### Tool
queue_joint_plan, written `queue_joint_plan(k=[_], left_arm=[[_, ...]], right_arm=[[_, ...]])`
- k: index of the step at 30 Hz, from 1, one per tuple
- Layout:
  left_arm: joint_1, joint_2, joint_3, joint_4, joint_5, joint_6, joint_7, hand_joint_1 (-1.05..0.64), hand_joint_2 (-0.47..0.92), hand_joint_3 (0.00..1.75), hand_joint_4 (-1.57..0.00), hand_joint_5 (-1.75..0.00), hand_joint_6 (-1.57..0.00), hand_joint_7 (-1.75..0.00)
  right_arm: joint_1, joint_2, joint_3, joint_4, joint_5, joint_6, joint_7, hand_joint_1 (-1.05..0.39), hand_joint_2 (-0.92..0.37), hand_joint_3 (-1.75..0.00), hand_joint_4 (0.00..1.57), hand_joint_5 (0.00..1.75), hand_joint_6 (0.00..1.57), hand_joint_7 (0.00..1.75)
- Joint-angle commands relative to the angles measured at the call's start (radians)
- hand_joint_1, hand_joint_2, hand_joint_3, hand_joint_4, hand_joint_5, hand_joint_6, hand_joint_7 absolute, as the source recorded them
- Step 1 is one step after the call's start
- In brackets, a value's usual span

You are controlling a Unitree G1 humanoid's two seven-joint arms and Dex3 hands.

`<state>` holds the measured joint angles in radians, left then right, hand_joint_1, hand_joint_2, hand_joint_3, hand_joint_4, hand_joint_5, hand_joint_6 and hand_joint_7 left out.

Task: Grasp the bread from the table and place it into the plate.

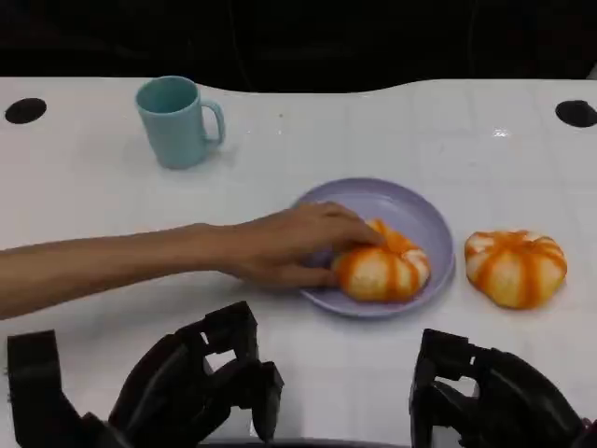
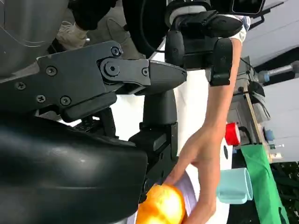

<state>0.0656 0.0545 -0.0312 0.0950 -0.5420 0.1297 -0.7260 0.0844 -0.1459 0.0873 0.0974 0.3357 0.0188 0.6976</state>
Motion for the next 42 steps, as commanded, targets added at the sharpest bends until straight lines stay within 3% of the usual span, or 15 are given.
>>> queue_joint_plan(k=[1,32,42], left_arm=[[-0.002,0.014,0.013,-0.003,0.005,-0.002,-0.011,-0.66,0.92,0.19,-0.90,-1.75,-0.69,-1.75],[-0.004,0.014,0.015,-0.007,-0.002,0.013,-0.018,-0.65,0.92,0.19,-0.90,-1.75,-0.68,-1.75],[-0.008,0.015,0.016,0.002,0.005,0.003,-0.020,-0.66,0.92,0.19,-0.90,-1.75,-0.69,-1.75]], right_arm=[[-0.007,-0.007,-0.004,0.003,0.002,0.001,0.004,-0.49,-0.92,-0.46,0.62,1.75,0.45,1.70],[-0.009,-0.008,-0.004,-0.001,0.004,0.007,0.005,-0.50,-0.92,-0.46,0.60,1.75,0.44,1.69],[-0.015,0.000,-0.004,0.018,-0.004,-0.024,0.005,-0.49,-0.92,-0.48,0.61,1.75,0.44,1.70]])
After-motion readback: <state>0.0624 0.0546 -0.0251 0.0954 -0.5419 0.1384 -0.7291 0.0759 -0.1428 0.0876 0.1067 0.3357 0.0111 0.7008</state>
